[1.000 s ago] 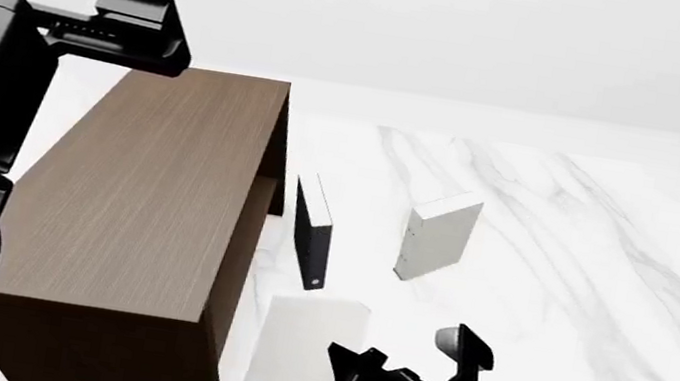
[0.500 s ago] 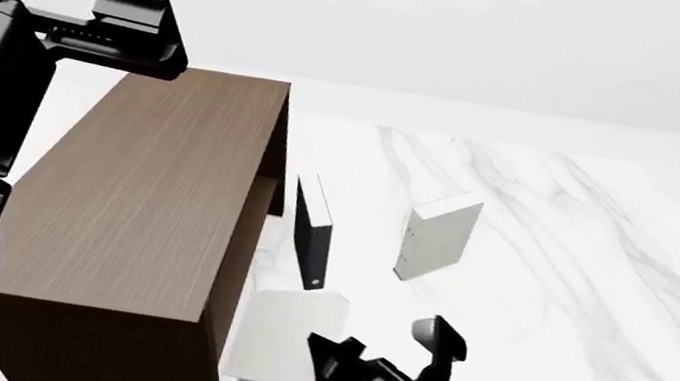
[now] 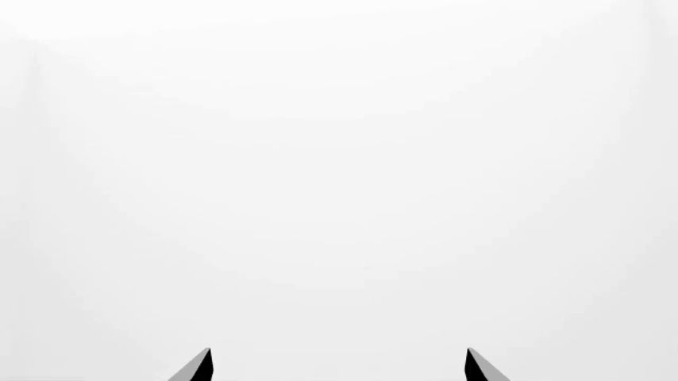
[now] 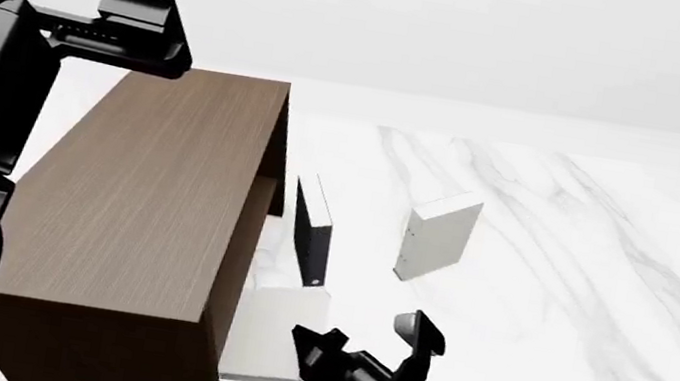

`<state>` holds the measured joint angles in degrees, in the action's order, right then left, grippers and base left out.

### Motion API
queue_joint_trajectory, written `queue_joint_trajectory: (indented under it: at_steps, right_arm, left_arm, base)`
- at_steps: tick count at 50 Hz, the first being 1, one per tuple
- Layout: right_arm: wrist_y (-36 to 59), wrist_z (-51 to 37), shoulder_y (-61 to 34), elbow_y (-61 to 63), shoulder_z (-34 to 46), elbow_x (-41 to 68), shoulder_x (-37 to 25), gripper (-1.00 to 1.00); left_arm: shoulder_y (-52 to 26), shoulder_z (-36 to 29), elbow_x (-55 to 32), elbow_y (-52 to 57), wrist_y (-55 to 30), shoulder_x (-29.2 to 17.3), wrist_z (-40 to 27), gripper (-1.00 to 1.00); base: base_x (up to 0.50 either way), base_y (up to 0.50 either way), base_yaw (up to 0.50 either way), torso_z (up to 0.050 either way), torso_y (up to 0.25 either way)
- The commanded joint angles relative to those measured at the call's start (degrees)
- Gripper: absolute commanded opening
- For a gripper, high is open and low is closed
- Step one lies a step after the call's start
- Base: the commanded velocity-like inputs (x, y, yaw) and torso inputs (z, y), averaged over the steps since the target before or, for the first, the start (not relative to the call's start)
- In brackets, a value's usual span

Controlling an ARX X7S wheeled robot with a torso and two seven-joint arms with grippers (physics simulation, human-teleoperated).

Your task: Pick up the book on the right and place it under the cabinet shelf.

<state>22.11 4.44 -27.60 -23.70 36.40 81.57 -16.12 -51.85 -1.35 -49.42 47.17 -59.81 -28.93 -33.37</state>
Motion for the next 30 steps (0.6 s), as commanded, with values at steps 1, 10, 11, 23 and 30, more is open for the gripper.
queue_joint_trajectory:
  at_steps: [1, 10, 11, 23, 30]
  right_arm:
    - [-0.48, 1.21, 0.24, -4.34, 4.26, -3.62, 2.24, -1.00]
    - [-0.97, 1.45, 0.27, -5.57, 4.81, -4.51, 2.36, -1.00]
    - [-0.99, 1.28, 0.33, -5.39, 4.79, -4.50, 2.25, -1.00]
    - [-2.10, -0.18, 0.26, -6.05, 4.73, -5.69, 1.22, 1.00]
    - [-2.39, -0.55, 0.88, -5.25, 4.56, -5.72, 0.27, 1.00]
  left_arm:
    - [0.52, 0.03, -0.04, -0.07, 0.66, -0.24, 0.00, 1.00]
    - [0.69, 0.55, -0.69, 0.21, 0.90, -0.43, -0.19, 1.00]
    - [0.65, 0.63, -0.80, 0.26, 0.91, -0.42, -0.25, 1.00]
    - [1.17, 0.60, -0.69, 0.35, 1.85, -0.52, -0.22, 1.00]
    - [1.49, 0.56, -0.69, 0.36, 2.23, -0.67, -0.20, 1.00]
  base:
    - [0.00, 0.00, 0.00, 0.000, 0.000]
    - [0.00, 0.00, 0.00, 0.000, 0.000]
    - [0.00, 0.00, 0.00, 0.000, 0.000]
    - [0.00, 0.00, 0.00, 0.000, 0.000]
    - [0.00, 0.00, 0.00, 0.000, 0.000]
